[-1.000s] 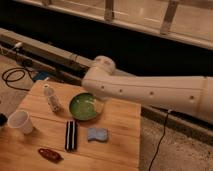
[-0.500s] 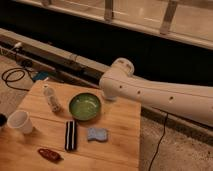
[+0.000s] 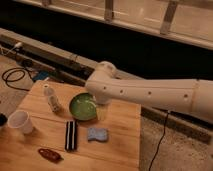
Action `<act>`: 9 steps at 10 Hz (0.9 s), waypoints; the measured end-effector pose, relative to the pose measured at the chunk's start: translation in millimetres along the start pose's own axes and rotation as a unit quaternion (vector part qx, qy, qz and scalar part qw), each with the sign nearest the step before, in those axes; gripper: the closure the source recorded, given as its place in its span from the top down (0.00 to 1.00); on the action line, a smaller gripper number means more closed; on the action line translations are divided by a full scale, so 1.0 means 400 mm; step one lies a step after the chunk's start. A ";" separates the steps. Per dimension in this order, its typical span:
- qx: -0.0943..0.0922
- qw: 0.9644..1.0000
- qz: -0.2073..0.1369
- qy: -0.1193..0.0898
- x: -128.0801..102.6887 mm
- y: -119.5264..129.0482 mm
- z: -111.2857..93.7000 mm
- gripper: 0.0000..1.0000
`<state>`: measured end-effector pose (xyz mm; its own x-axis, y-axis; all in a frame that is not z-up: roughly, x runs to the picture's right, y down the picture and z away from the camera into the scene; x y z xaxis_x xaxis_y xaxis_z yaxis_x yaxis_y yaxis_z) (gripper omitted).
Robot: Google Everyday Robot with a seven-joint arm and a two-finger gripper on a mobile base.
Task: Place the white sponge in the ceramic bowl
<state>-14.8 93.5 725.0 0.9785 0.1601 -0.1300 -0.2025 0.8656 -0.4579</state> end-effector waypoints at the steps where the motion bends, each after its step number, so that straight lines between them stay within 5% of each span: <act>1: -0.008 1.000 -0.001 0.009 0.003 0.009 0.010 0.80; 4: -0.039 0.999 0.009 0.014 0.004 0.061 0.063 0.80; 6: -0.054 0.998 0.033 -0.011 0.001 0.107 0.089 0.80; 9: -0.055 0.998 0.036 -0.018 -0.006 0.115 0.092 0.80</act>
<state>-24.9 150.6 736.6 0.9614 0.2390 -0.1359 -0.2741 0.7938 -0.5430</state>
